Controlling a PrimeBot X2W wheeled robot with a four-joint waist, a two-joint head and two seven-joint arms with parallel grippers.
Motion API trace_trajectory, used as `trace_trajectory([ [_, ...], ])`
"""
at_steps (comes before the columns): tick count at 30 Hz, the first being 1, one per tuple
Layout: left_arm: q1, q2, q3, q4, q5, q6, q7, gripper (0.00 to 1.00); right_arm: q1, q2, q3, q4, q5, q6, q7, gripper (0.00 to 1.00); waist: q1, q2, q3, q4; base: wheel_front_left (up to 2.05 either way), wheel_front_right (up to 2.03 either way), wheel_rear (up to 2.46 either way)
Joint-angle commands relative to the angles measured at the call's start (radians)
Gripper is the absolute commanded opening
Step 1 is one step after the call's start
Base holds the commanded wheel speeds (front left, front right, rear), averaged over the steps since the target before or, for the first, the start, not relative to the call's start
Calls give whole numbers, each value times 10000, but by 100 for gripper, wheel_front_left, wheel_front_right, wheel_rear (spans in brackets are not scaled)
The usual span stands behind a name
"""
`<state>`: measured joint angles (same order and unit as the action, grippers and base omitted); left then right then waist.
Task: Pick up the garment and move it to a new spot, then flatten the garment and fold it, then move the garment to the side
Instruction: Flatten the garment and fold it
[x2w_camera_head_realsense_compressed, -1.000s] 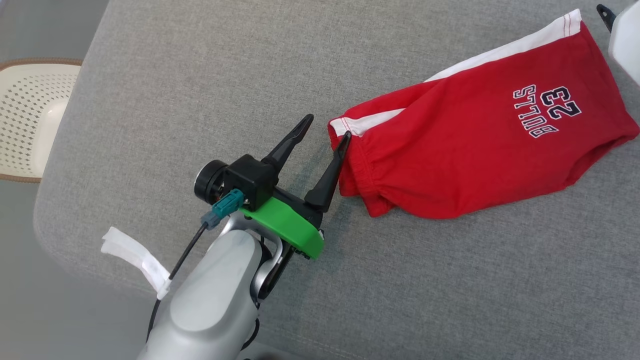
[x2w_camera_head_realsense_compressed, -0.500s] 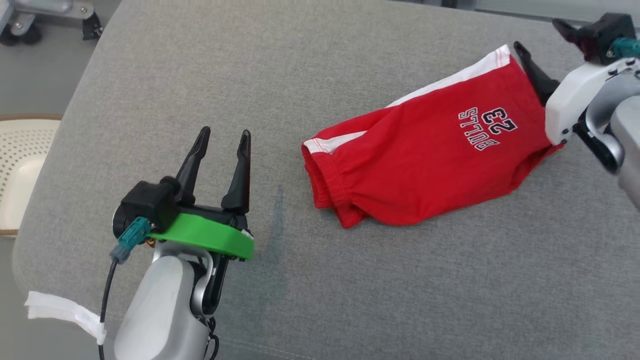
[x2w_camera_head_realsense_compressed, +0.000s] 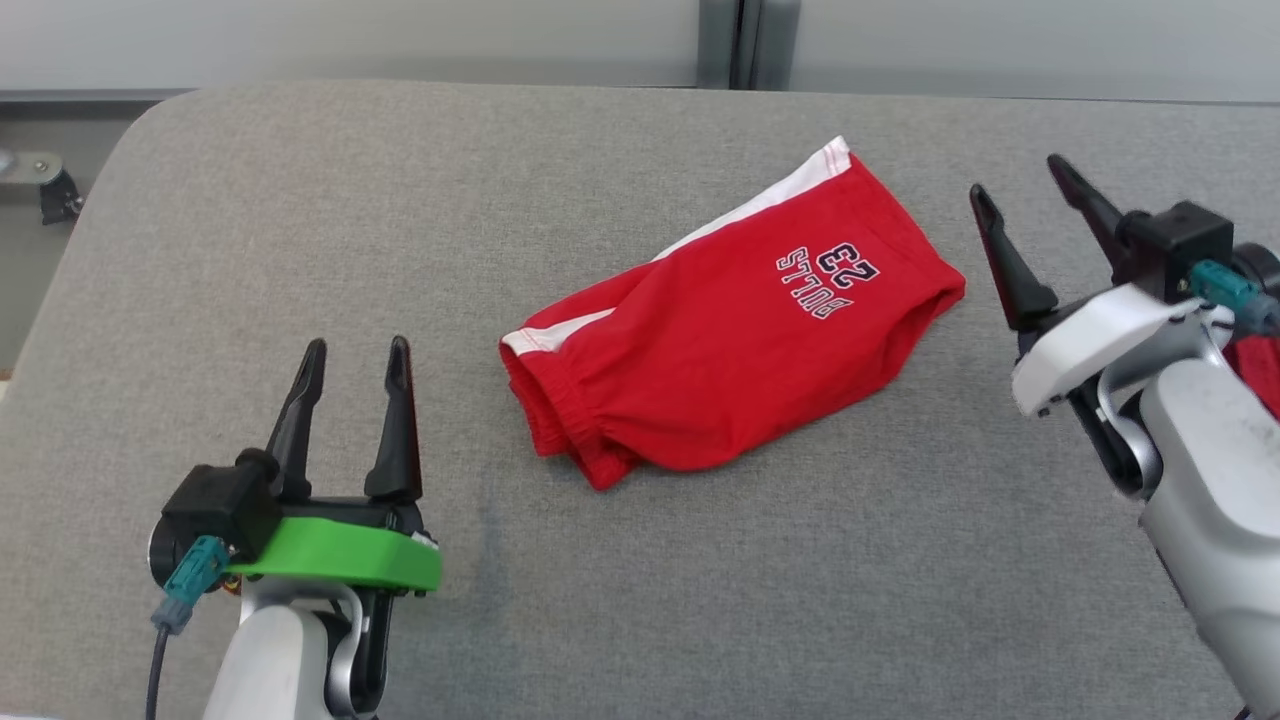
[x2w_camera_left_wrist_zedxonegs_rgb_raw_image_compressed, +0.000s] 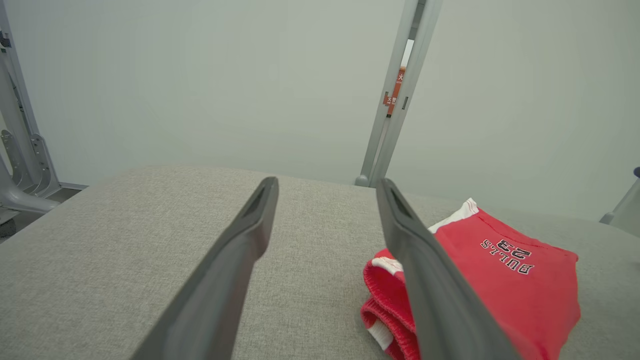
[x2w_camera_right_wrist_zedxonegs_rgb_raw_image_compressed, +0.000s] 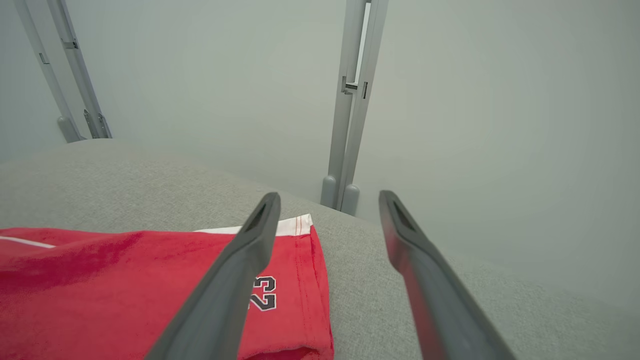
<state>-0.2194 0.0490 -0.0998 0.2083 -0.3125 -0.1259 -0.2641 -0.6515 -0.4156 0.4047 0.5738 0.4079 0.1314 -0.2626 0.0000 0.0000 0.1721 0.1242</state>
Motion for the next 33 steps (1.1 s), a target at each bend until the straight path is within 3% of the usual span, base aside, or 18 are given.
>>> trace_trajectory([
  [1, 317, 35, 100, -70, -51, 70, 2, 100, 592, 237, -485, -360, -389, -20, -20, 100, 0, 0, -420, -489, 0, 0, 0],
  [6, 960, 31, 22, -257, 416, 216, 2, 100, 2649, 1315, -2207, -1734, -1555, -18, -23, 100, 0, 0, -612, -711, 0, 0, 0],
  [14, 1429, 34, -207, -475, 411, 510, 2, 100, 4529, 2344, -3173, -2849, -2611, -20, -22, 100, 0, 0, -708, -950, 0, 0, 0],
  [24, 1489, 32, -518, -567, 557, 635, 2, 100, 4851, 2787, -3449, -3014, -3208, -20, -23, 100, 0, 0, -722, -792, 0, 0, 0],
  [33, 1047, 33, -991, -514, 313, 636, 2, 100, 4191, 3155, -4280, -2235, -2143, -18, 775, 100, 0, 0, -146, -64, 0, 0, 0],
])
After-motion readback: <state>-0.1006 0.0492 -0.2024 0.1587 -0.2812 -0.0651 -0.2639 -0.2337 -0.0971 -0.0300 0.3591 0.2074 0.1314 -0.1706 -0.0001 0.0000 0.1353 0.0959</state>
